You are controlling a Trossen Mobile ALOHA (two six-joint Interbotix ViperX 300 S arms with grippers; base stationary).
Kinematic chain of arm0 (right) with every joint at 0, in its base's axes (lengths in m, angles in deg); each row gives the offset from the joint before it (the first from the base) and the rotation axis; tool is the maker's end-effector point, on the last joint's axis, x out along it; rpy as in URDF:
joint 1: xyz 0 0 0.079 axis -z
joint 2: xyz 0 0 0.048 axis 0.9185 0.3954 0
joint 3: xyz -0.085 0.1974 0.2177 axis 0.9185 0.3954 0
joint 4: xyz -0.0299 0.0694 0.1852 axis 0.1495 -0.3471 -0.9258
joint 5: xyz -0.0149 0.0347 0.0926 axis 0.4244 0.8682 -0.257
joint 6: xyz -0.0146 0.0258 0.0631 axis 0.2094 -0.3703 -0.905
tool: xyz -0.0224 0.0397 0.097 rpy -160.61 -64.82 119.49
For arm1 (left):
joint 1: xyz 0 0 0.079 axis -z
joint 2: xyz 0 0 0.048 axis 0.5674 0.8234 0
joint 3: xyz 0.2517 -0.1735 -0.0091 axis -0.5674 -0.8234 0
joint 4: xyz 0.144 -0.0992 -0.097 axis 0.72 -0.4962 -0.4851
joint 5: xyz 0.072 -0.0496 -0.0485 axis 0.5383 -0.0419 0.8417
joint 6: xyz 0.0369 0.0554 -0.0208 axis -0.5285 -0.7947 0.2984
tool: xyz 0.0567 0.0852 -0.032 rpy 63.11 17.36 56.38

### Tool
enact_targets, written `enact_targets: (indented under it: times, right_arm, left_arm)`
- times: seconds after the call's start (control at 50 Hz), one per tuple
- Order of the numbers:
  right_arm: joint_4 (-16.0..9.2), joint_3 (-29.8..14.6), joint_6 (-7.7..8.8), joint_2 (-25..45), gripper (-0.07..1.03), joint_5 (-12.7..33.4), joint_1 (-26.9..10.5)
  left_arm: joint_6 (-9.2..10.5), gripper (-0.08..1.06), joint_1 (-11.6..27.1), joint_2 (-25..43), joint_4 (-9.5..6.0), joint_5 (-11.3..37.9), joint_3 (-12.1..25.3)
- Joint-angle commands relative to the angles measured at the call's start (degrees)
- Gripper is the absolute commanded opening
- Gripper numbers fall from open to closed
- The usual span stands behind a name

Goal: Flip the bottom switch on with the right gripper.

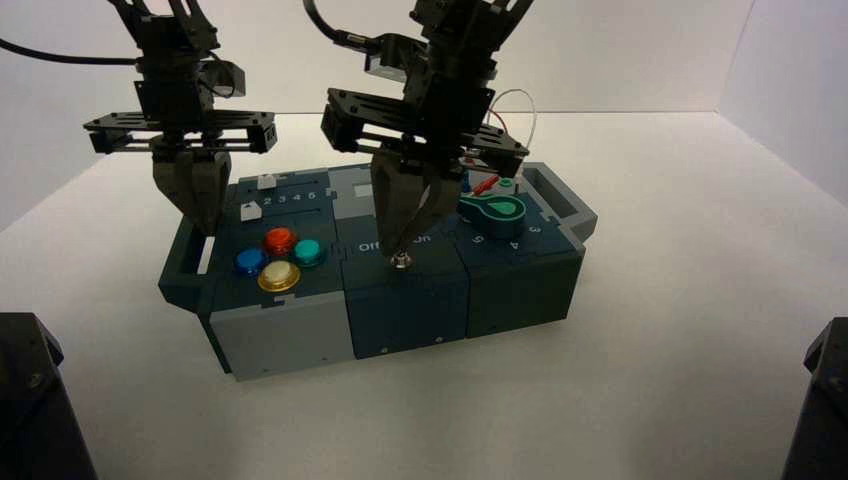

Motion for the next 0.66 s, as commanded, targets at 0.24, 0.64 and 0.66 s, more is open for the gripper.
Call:
enact_targets:
  times: [0.24,0.64,0.66]
  right_arm:
    - [1.7,-2.8,0.44,-1.1,-0.02,0.4,3.1]
    - [1.8,-6.6,1.85,-1.5,-0.02,1.9,3.0]
    - [1.8,-6.7,2.02,-1.4,-0.02,2.0,3.0]
  left_arm:
    - [-5.01,-0.03,0.8,4.9,0.44,-5.5,0.5]
    - [-5.10,-0.03,2.5,4.7,0.35,-7.4,1.5]
    - [-5.19,-0.03,2.4,4.7,0.26,-7.4,1.6]
